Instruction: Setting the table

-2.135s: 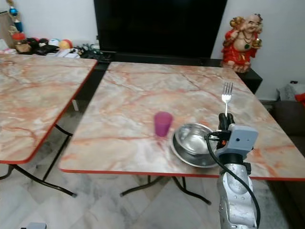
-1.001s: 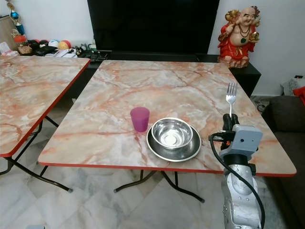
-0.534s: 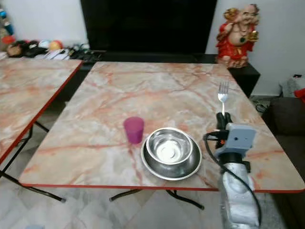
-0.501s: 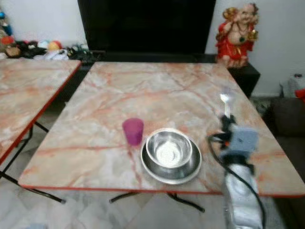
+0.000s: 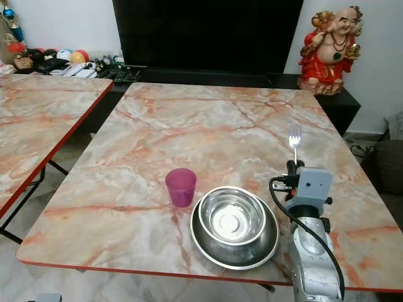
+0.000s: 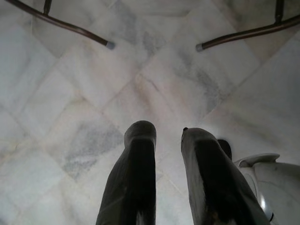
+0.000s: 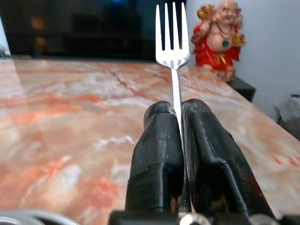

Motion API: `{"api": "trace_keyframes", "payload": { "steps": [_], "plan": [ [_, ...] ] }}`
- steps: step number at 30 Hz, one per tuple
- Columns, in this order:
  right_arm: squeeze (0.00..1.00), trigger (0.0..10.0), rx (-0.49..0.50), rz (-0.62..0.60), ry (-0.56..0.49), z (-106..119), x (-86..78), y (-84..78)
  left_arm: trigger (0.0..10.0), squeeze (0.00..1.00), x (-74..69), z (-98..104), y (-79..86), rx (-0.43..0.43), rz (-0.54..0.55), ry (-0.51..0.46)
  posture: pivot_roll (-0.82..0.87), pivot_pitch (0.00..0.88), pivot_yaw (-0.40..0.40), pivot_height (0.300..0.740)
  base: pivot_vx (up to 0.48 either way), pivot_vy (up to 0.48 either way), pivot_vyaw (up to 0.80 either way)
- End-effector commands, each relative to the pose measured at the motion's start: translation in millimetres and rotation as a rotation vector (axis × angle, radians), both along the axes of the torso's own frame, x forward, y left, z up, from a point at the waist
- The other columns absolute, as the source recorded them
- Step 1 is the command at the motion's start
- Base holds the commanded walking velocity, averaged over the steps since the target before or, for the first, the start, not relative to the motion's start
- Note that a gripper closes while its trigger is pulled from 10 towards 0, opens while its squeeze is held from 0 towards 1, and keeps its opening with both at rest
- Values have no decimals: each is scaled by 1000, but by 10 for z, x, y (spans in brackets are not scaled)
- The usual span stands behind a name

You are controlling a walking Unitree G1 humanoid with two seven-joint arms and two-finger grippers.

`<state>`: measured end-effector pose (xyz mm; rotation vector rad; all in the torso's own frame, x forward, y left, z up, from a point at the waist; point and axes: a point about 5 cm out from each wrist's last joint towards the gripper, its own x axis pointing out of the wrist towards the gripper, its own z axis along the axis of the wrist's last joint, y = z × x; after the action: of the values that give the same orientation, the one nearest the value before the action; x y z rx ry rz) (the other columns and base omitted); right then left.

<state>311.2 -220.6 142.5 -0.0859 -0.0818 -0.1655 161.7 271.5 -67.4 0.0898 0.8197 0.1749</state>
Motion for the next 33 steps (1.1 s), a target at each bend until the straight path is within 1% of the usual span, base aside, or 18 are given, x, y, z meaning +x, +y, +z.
{"api": "trace_keyframes", "payload": {
  "steps": [1, 3, 5, 8, 9, 11, 12, 13, 14, 15, 17, 18, 23, 25, 28, 33],
  "plan": [
    [0, 10000, 19, -35, 99, -101, -25, -56, 10000, 0, -33, -14, 15, -3, 13, 16, -25, 35, -2, 740, 0, 0, 0],
    [0, 10000, 33, -36, 152, -155, -42, -59, 10000, 0, -22, -9, 17, -3, 12, 14, -29, 37, -1, 740, 0, 0, 0],
    [0, 10000, 21, -23, 202, -200, -64, -43, 10000, 0, -19, -6, 20, -3, 13, 12, -29, 38, 0, 740, 0, 0, 0],
    [0, 10000, 14, -19, 229, -223, -79, -31, 10000, 0, -18, -6, 21, -4, 12, 13, -29, 38, 1, 740, 0, 0, 0],
    [0, 10000, 9, -15, 256, -244, -88, -23, 10000, 0, -17, -6, 21, -5, 11, 13, -33, 38, 3, 740, 0, 0, 0],
    [0, 10000, 9, -15, 256, -244, -88, -23, 10000, 0, -17, -6, 21, -5, 11, 13, -33, 38, 3, 740, 0, 0, 0],
    [0, 10000, 6, -12, 288, -274, -101, -16, 10000, 0, -15, -6, 19, -7, 10, 15, -32, 37, 4, 740, 0, 0, 0],
    [0, 10000, 6, -12, 288, -274, -101, -16, 10000, 0, -15, -6, 19, -7, 10, 15, -32, 37, 4, 740, 0, 0, 0],
    [0, 10000, -3, -7, 336, -326, -126, -12, 10000, 0, -2, -3, 15, -9, 9, 13, -33, 36, 5, 740, 0, 0, 0],
    [0, 10000, -3, -7, 336, -326, -126, -12, 10000, 0, -2, -3, 15, -9, 9, 13, -33, 36, 5, 740, 0, 0, 0],
    [0, 10000, -12, 4, 397, -391, -166, -7, 10000, 0, 22, 5, 9, -12, 5, 10, -38, 33, 9, 740, 0, 0, 0],
    [0, 10000, -12, 4, 397, -391, -166, -7, 10000, 0, 22, 5, 9, -12, 5, 10, -38, 33, 9, 740, 0, 0, 0],
    [0, 10000, -11, 54, 482, -470, -214, 46, 10000, 0, 55, 17, 3, -13, 0, 5, -38, 31, 9, 740, 0, 0, 0],
    [0, 10000, -24, 63, 500, -499, -221, 52, 10000, 0, 66, 19, -2, -13, 0, 3, -35, 27, 8, 740, 0, 0, 0],
    [0, 10000, -30, 38, 508, -504, -217, 1, 10000, 0, 86, 25, -10, -16, 1, -2, -37, 25, 9, 740, 0, 0, 0],
    [0, 10000, -32, 33, 522, -509, -229, -28, 10000, 0, 93, 27, -12, -15, -2, -1, -42, 25, 12, 740, 0, 0, 0]
  ]
}}
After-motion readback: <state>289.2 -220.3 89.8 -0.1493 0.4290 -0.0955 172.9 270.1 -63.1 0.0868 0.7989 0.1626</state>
